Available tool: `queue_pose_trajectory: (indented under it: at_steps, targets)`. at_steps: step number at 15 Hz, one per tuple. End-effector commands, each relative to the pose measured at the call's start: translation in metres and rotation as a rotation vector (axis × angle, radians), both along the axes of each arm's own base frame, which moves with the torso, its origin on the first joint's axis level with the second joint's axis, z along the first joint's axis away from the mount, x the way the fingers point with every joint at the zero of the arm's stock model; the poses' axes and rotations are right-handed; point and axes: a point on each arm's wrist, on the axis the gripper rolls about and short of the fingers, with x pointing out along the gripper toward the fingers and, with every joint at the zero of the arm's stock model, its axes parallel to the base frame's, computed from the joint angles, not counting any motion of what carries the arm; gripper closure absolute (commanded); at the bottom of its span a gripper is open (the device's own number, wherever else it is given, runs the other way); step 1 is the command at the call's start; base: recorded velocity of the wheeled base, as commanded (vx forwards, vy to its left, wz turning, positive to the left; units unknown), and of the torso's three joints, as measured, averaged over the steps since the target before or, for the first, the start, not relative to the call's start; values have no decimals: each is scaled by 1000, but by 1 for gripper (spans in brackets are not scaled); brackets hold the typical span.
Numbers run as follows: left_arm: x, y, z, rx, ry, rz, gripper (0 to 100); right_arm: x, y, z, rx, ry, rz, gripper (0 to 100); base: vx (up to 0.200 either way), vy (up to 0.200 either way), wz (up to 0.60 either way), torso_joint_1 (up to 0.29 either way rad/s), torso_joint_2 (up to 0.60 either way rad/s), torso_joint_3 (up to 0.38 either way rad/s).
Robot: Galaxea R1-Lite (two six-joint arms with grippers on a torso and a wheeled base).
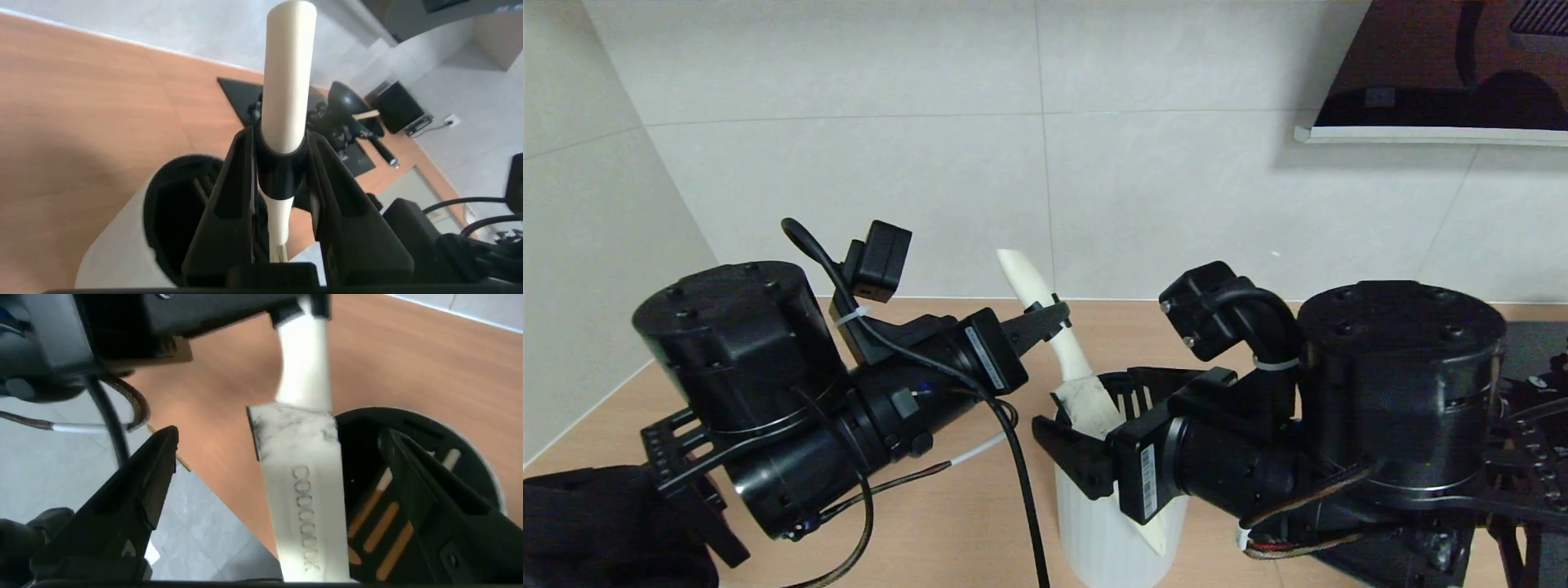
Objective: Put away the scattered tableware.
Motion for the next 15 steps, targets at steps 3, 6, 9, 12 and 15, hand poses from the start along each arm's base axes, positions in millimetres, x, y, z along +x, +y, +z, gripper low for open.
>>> queue_pose_trajectory:
  at_steps: [3,6,9,12,15]
  targets:
    - [-8,8,25,-42,-44,27,100,11,-32,25,37,-39,-84,0,0,0,0,0,0,0]
    - [-13,15,45,-57,-55,79,100,20,-47,36,55,-57,-137,0,0,0,0,0,0,0]
    - [-14,21,54,-61,-60,96,100,27,-53,39,58,-64,-159,0,0,0,0,0,0,0]
    - [-7,21,65,-31,-23,213,100,28,-54,39,57,-65,-162,0,0,0,0,0,0,0]
    - [-5,22,77,7,5,317,100,31,-57,39,58,-66,-176,0,0,0,0,0,0,0]
